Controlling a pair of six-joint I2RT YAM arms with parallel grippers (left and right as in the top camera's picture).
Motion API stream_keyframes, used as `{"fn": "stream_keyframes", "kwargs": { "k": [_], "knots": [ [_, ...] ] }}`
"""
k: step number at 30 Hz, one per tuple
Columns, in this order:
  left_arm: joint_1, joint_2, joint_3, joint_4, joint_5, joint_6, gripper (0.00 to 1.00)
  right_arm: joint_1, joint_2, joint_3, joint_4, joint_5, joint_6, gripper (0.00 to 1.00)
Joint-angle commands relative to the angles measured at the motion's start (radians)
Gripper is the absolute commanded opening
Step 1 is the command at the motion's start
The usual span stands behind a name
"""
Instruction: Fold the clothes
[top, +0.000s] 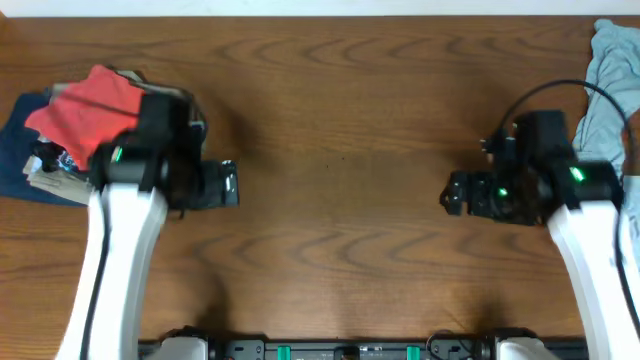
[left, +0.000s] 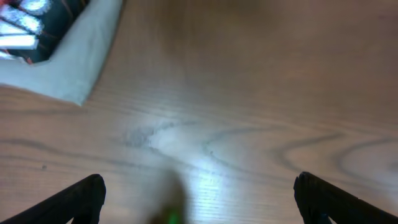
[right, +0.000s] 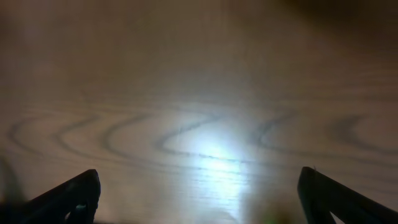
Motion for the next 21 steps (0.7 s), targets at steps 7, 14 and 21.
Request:
{"fn": "stream_keyframes", "kwargs": {
  "k": [7, 14, 21],
  "knots": [
    [0.001, -0.594, -0.323, 0.227, -0.018, -0.011, 0.98, 0.026, -0.497, -0.227, 0.174, 0.103, 0.011, 0.99],
    [0.001, -0.819, -0.356, 0.242, -0.011, -0.011, 0.98, 0.026, -0.657, -0.251, 0.104, 0.098, 0.011, 0.99],
    [0.001, -0.851, -0.356, 0.241, -0.011, -0.011, 0.98, 0.026, -0.668, -0.251, 0.020, 0.098, 0.011, 0.99]
  ]
}}
